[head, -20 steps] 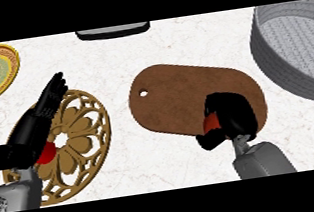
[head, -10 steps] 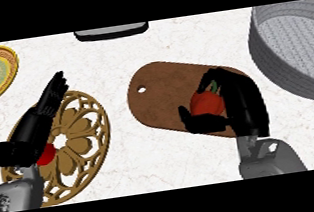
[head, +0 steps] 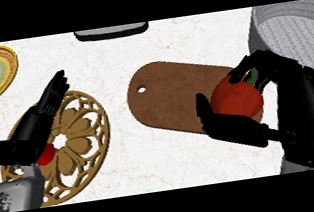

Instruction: Pick the bell pepper from the cutting board and place it in the basket

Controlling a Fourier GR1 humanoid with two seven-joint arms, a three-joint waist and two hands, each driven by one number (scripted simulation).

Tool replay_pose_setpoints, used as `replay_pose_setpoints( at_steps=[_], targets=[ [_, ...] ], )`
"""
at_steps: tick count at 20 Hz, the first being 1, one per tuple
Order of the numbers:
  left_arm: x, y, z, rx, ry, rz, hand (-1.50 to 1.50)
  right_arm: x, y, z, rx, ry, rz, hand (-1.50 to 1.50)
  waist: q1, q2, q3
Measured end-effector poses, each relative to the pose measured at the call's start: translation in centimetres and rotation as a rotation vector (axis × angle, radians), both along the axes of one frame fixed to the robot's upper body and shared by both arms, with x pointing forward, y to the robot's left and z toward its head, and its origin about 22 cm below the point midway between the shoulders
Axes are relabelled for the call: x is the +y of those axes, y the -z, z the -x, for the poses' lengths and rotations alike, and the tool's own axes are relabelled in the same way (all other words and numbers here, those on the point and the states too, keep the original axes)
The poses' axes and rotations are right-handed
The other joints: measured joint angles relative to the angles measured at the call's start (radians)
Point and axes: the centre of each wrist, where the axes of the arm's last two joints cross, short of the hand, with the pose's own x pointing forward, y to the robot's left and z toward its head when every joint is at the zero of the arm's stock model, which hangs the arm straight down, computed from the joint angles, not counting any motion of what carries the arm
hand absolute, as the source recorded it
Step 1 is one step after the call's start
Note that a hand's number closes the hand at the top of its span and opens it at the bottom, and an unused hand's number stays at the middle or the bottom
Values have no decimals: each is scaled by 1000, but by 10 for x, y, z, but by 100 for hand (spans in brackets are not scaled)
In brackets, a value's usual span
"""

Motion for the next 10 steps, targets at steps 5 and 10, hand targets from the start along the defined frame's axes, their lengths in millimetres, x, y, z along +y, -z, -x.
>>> replay_pose_setpoints(
  at_steps=[5,10],
  targets=[
    [-4,-2,1,-3,1,0,0,-15,-27,-20,-19,101,52,150,6,2,0],
    [0,-5,-5,-2,0,-7,0,-33,-44,-50,-23,181,58,150,8,3,0]
  ],
)
